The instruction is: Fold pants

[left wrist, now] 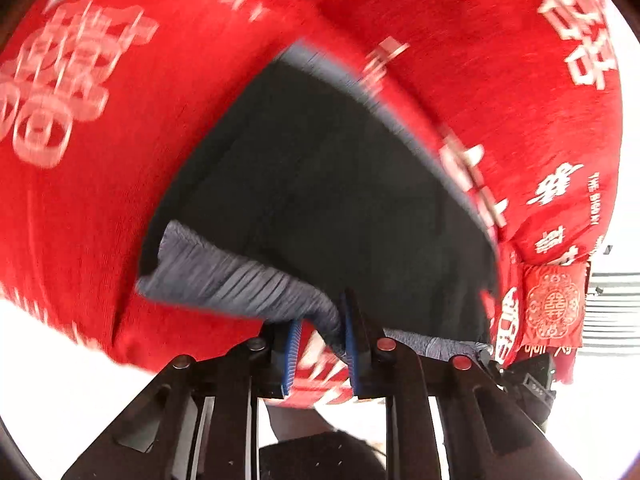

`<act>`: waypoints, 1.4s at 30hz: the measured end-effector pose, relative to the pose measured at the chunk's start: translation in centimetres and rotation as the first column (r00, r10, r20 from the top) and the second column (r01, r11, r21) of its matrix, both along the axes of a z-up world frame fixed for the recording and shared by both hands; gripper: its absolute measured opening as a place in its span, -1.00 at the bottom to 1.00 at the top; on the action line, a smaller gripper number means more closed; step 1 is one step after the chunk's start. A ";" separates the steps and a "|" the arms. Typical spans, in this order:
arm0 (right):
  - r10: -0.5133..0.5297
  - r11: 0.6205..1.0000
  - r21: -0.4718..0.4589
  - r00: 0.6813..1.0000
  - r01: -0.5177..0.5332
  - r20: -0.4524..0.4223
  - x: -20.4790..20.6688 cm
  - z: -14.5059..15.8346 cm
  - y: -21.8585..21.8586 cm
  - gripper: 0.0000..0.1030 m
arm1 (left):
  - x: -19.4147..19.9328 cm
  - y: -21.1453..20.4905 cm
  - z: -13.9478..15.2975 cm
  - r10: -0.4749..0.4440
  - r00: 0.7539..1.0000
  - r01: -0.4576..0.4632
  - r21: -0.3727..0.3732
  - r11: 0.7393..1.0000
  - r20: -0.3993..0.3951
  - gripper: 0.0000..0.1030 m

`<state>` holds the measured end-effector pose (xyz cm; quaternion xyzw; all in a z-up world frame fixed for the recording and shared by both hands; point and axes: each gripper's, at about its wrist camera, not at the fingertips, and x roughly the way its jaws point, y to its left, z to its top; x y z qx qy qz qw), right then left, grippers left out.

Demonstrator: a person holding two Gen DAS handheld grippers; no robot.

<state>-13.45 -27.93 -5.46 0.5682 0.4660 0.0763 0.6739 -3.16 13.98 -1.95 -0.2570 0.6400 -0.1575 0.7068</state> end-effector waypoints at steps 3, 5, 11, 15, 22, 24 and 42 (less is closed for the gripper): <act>0.063 0.997 -0.038 0.997 -0.061 0.039 3.8 2.5 -1.6 -0.83 | 3.4 -1.7 2.7 -0.002 0.996 0.002 -0.002 1.000 0.094 -0.59; 0.109 0.993 -0.056 0.993 -0.106 0.043 7.0 3.0 -3.2 -0.83 | 6.1 -2.7 3.6 0.009 0.988 -0.009 0.002 1.000 0.151 -0.59; 0.258 0.957 -0.133 0.966 -0.259 -0.026 17.6 0.9 -5.9 -0.76 | 14.1 -6.3 1.6 0.072 0.967 -0.111 0.150 0.982 0.245 -0.01; 0.255 0.955 -0.120 0.957 -0.271 -0.136 22.6 -4.6 -7.3 -0.72 | 17.5 -7.3 -3.0 0.098 0.971 -0.167 0.326 0.930 0.218 0.42; 0.282 0.957 -0.019 0.946 -0.289 -0.158 24.8 -7.5 -8.7 0.43 | 18.5 -5.6 -6.5 0.194 0.974 -0.224 0.421 0.879 0.114 0.42; 0.332 0.941 -0.034 0.936 -0.338 -0.115 24.3 -5.4 -8.8 0.45 | 17.7 -6.8 -4.6 0.100 0.986 -0.149 0.450 0.881 0.130 0.42; -0.228 0.946 -0.298 0.918 0.130 -0.325 -8.9 -0.4 -27.6 0.45 | 3.1 -39.4 -2.4 -0.626 0.779 0.623 0.079 0.778 0.025 0.42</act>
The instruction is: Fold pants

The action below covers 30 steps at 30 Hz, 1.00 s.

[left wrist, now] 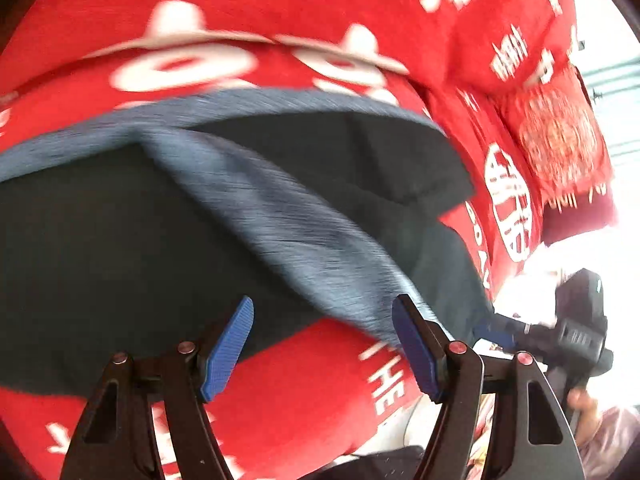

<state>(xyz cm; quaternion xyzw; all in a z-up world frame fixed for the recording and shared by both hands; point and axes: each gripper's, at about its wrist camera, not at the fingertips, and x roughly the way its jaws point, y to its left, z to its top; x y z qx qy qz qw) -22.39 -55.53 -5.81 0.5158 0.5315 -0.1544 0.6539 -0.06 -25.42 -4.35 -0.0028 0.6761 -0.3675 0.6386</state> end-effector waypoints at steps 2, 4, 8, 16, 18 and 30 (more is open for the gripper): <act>-0.099 0.995 -0.034 0.994 0.097 -0.048 -4.8 -0.6 -1.6 0.45 | -0.6 -2.1 -0.8 -0.022 1.000 0.022 0.016 1.000 -0.014 0.42; -0.205 0.978 -0.049 0.976 0.202 -0.071 -8.7 -1.3 -1.8 0.45 | -1.1 -2.5 -1.3 -0.020 1.000 0.020 0.023 1.000 -0.018 0.42; -0.271 0.962 0.006 0.959 0.272 -0.077 -13.0 -4.4 -1.8 0.45 | -1.3 -3.1 -1.6 -0.012 1.000 0.012 0.025 1.000 -0.005 0.42; -0.343 0.926 0.184 0.938 0.331 0.039 -14.7 -7.7 -1.8 -0.62 | -1.7 -3.3 -2.1 -0.040 0.999 0.038 0.035 0.999 0.036 0.42; -0.293 0.944 0.179 0.954 0.277 0.069 -14.1 -6.3 -2.6 -0.70 | -1.6 -3.5 -2.3 -0.036 0.999 0.034 0.038 0.999 0.034 0.42; -0.101 0.990 0.127 0.920 0.057 0.378 -0.5 5.8 -15.6 -0.90 | 1.4 -5.5 -0.1 0.208 0.976 -0.207 0.025 0.978 -0.072 0.42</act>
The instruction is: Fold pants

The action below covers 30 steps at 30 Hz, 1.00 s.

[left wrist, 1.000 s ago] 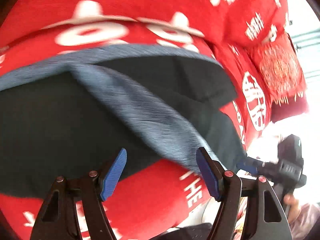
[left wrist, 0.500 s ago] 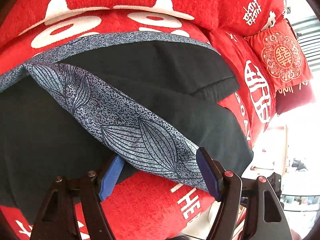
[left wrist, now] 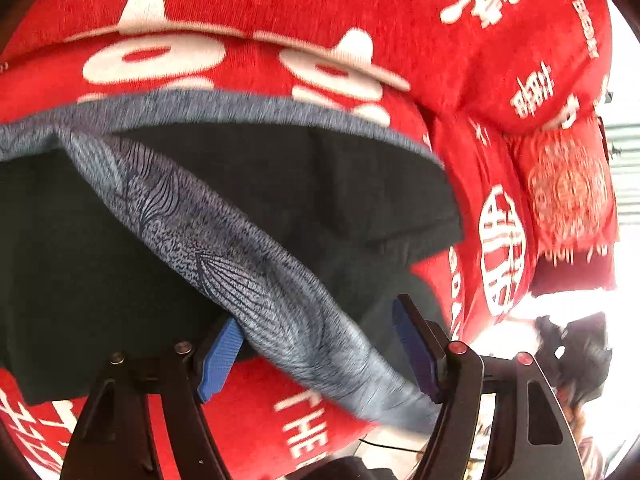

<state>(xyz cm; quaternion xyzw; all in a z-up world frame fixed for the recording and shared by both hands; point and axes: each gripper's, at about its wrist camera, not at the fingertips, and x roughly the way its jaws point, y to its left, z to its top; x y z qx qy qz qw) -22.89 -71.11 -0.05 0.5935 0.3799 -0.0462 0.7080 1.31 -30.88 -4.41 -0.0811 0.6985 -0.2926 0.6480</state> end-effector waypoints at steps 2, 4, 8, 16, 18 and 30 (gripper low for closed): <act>0.015 1.000 -0.003 0.999 -0.015 -0.030 1.4 0.2 -1.2 -0.89 | 0.4 -0.9 -0.1 0.020 1.000 -0.019 0.024 1.000 -0.007 0.42; 0.056 0.998 0.003 0.993 -0.056 -0.108 1.7 -1.2 -1.1 -0.71 | 0.2 -1.2 -0.5 0.021 1.000 -0.021 0.045 0.999 -0.009 0.42; 0.199 0.980 0.081 0.924 -0.182 -0.327 -2.1 -7.0 2.6 0.24 | -1.2 -0.9 -1.8 0.017 0.998 -0.013 0.077 0.997 -0.057 0.42; 0.220 0.940 0.323 0.915 -0.107 -0.338 -7.7 -16.0 10.2 -0.12 | -4.7 -2.5 -3.2 -0.078 0.990 0.092 0.115 0.989 -0.116 0.42; 0.189 0.934 0.349 0.933 -0.075 -0.307 -7.0 -15.8 10.6 -0.93 | -5.5 -3.3 -3.4 -0.114 0.985 0.131 0.130 0.983 -0.130 -0.01; 0.097 0.990 0.096 0.995 -0.099 0.028 6.6 -3.2 -3.0 -0.95 | 1.3 -9.0 2.9 -0.086 0.992 0.087 -0.001 0.996 0.088 -0.11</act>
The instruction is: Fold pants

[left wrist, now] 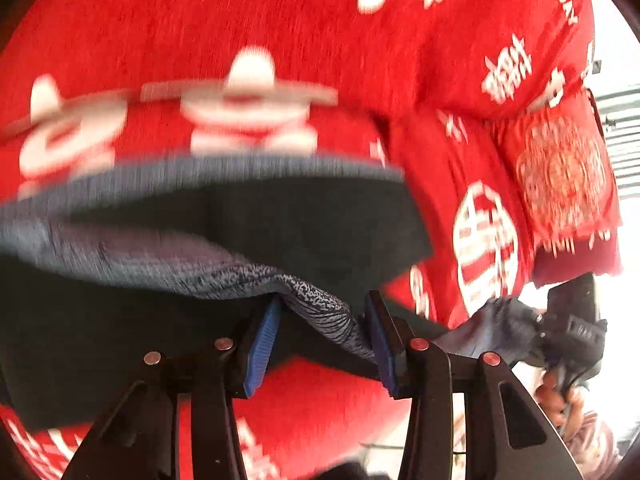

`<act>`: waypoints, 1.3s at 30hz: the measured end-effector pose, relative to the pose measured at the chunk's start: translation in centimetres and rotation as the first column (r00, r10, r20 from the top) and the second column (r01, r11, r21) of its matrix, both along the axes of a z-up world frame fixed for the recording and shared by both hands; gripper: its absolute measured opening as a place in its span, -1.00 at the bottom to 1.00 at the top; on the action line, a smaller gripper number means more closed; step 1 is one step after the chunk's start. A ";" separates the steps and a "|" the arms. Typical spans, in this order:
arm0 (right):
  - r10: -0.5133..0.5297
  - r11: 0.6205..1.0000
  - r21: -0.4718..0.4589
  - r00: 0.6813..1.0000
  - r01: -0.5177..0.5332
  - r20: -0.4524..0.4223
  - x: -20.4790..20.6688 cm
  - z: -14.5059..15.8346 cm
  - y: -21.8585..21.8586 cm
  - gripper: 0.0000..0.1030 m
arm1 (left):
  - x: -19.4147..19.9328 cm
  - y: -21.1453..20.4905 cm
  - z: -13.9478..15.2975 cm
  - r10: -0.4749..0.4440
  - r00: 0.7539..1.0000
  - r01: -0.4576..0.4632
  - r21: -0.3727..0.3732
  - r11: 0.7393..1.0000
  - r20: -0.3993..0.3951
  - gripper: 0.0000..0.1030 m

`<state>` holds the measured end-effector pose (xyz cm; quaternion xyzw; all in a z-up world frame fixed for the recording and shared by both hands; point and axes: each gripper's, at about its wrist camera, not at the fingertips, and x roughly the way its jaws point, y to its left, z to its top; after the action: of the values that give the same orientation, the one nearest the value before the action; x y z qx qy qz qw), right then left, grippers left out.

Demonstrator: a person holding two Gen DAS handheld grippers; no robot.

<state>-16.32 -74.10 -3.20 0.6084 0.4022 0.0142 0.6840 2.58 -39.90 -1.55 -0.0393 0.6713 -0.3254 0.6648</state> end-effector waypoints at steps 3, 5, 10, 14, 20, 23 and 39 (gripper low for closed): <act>-0.018 0.999 -0.045 1.000 0.017 -0.020 5.2 0.3 -3.5 -0.93 | 3.2 -1.6 -0.2 0.061 0.996 -0.061 0.008 0.998 0.063 -0.11; 0.003 0.997 -0.071 0.996 -0.009 -0.084 8.0 -0.4 -5.4 -0.86 | 5.2 -2.4 -0.5 0.090 0.991 -0.094 0.032 0.995 0.104 -0.11; 0.106 0.931 -0.325 0.975 -0.165 -0.194 11.6 1.2 -5.8 0.42 | 7.9 -2.1 0.4 0.114 0.977 -0.125 0.051 0.991 0.179 -0.10; 0.055 0.913 -0.391 0.984 -0.117 -0.167 9.8 3.2 -6.6 0.58 | 8.0 -0.5 1.4 0.128 0.970 -0.147 0.076 0.986 0.208 0.14; -0.008 0.979 -0.194 0.937 -0.064 -0.348 2.7 -4.3 -4.4 0.19 | 4.6 2.6 -0.1 0.119 0.976 -0.152 0.185 0.971 0.181 0.14; -0.077 0.997 -0.050 0.918 0.063 -0.389 0.8 -9.6 -3.6 -0.07 | 3.0 3.8 -2.4 0.142 0.982 -0.169 0.229 0.959 0.128 0.14; -0.003 0.990 -0.127 0.900 -0.059 -0.437 3.2 -9.7 -4.5 -0.36 | 1.4 5.2 -3.4 0.148 0.979 -0.186 0.315 0.931 0.142 0.14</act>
<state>-13.09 -78.62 -12.91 0.5419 0.5537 -0.1400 0.6166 4.00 -34.74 -4.95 0.0334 0.6704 -0.1536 0.7252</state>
